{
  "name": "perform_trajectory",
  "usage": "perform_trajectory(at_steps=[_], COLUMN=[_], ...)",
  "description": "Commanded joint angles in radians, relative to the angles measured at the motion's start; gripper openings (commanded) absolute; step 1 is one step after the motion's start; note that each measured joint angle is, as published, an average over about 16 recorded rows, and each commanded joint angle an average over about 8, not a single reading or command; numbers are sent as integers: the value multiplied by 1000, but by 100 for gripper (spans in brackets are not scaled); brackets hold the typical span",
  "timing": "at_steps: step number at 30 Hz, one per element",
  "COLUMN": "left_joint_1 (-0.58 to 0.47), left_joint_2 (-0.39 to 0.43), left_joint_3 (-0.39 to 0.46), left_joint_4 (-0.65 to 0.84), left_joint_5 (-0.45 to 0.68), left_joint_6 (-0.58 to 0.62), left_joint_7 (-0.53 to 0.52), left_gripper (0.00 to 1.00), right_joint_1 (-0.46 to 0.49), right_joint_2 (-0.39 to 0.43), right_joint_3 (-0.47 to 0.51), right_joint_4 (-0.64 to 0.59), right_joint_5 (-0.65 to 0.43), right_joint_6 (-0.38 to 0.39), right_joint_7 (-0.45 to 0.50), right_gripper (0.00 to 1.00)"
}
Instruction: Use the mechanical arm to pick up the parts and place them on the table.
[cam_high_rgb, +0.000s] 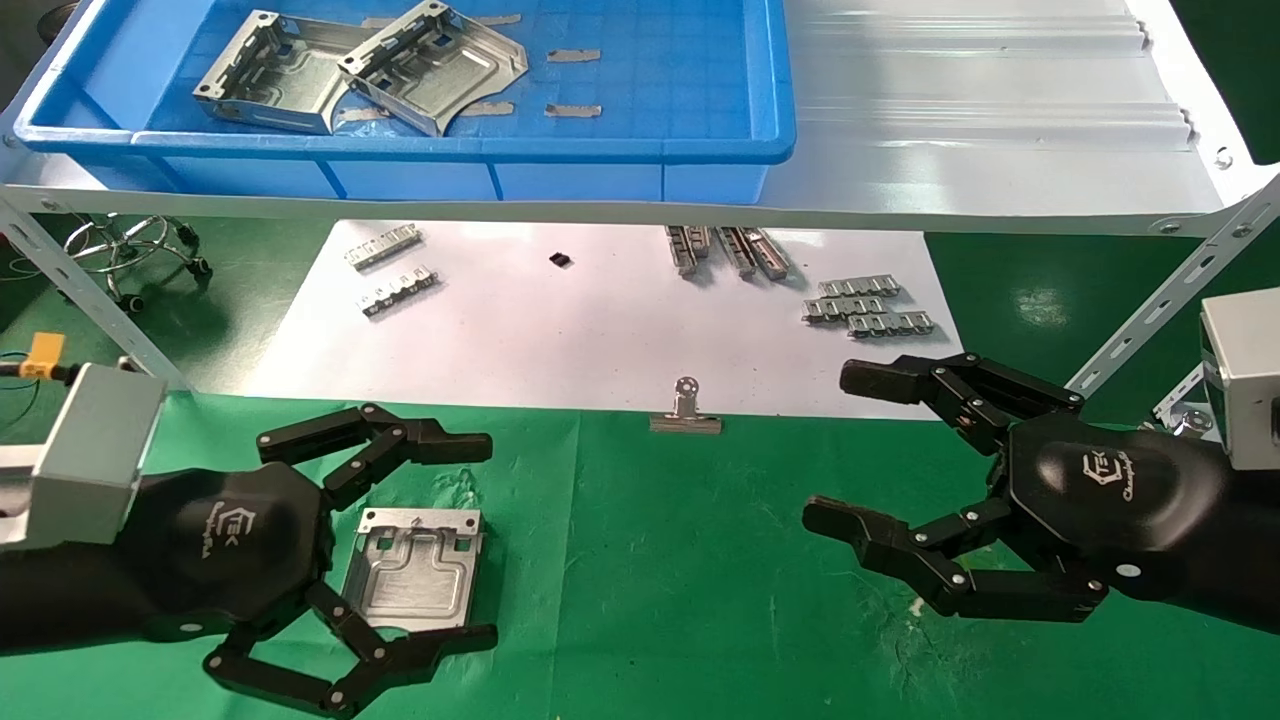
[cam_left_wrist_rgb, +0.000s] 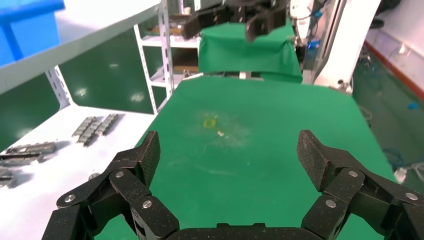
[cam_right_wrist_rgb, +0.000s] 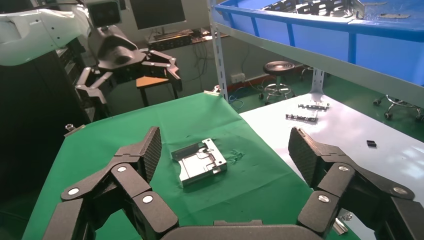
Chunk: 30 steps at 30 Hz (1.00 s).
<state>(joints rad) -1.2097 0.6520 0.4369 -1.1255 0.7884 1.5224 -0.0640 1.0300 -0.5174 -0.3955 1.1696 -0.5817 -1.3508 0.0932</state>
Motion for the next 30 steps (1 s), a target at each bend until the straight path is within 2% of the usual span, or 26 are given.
perform_trajectory(at_steps=[1, 14, 30], left_joint_1=[22, 147, 144], left_joint_2=[-7, -44, -44], left_joint_3=[-26, -171, -167], left_joint_4=[-26, -174, -169], left_joint_5=[-9, -64, -63], left_joint_6=[-4, -29, -30], left_joint_7=[-20, -131, -127], left_gripper=[100, 100, 100], right_joint_1=[0, 0, 0], right_joint_2=[0, 0, 0], right_joint_3=[0, 0, 0], right_joint_4=[0, 0, 0], right_joint_5=[0, 0, 0], right_joint_6=[0, 0, 0], right_joint_7=[0, 0, 0], right_gripper=[100, 100, 100])
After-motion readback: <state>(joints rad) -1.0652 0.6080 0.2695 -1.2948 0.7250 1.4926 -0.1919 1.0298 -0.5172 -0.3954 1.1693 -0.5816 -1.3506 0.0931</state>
